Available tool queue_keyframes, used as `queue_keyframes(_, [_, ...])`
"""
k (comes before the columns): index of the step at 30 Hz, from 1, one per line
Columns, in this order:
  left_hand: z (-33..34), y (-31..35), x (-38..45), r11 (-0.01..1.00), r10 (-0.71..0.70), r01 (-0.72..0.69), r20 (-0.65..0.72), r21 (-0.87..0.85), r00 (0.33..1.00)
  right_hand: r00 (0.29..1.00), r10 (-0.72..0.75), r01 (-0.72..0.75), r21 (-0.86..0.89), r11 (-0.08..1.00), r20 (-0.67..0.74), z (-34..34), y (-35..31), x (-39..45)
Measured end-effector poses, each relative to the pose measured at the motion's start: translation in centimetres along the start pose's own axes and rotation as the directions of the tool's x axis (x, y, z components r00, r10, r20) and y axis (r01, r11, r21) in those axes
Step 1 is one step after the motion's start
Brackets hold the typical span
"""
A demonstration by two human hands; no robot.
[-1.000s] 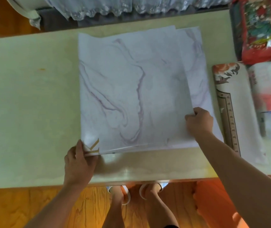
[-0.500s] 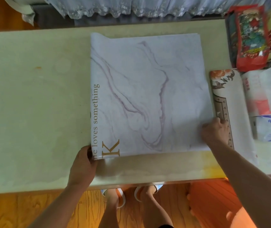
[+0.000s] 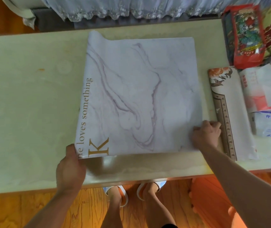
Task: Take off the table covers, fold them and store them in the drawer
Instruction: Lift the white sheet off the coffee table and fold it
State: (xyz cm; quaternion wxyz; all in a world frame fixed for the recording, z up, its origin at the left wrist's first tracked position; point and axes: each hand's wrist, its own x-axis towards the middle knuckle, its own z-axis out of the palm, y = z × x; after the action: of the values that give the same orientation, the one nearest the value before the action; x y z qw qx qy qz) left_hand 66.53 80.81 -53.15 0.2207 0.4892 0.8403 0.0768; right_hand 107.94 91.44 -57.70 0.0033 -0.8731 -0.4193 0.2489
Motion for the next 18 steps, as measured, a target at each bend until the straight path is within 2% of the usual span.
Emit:
queue_keyframes(3, [-2.1, -4.6, -0.6, 0.985, -0.148, 0.142, 0.059, 0.1, 0.987, 0.991, -0.097, 0.091, 0.074, 0.993, 0.093, 2.1, -1.0, -2.4])
queue_keyframes(6, [-3.5, -9.4, -2.0, 0.952, -0.296, 0.263, 0.252, 0.159, 0.921, 0.971, -0.162, 0.157, 0.044, 0.987, 0.174, 4.5, -2.2, -5.4])
queue_keyframes(10, [-3.4, -10.8, -1.9, 0.919, -0.375, 0.392, 0.367, 0.028, 0.851, 0.985, -0.109, 0.11, 0.003, 0.994, 0.133, 5.7, -3.3, -7.8])
queue_keyframes(13, [-3.2, -11.2, -1.2, 0.836, -0.447, 0.538, 0.44, -0.103, 0.779, 0.987, -0.081, 0.087, -0.034, 0.996, 0.14, 5.4, -4.0, -8.3])
queue_keyframes(15, [-3.6, -11.6, -0.8, 0.728, -0.481, 0.647, 0.504, -0.226, 0.717, 0.986, -0.101, 0.114, -0.099, 0.989, 0.13, 5.3, -4.1, -8.4])
queue_keyframes(18, [-4.1, -11.6, -0.6, 0.415, -0.531, 0.768, 0.555, -0.488, 0.64, 0.986, -0.074, 0.082, -0.048, 0.995, 0.147, 5.4, -4.1, -8.4])
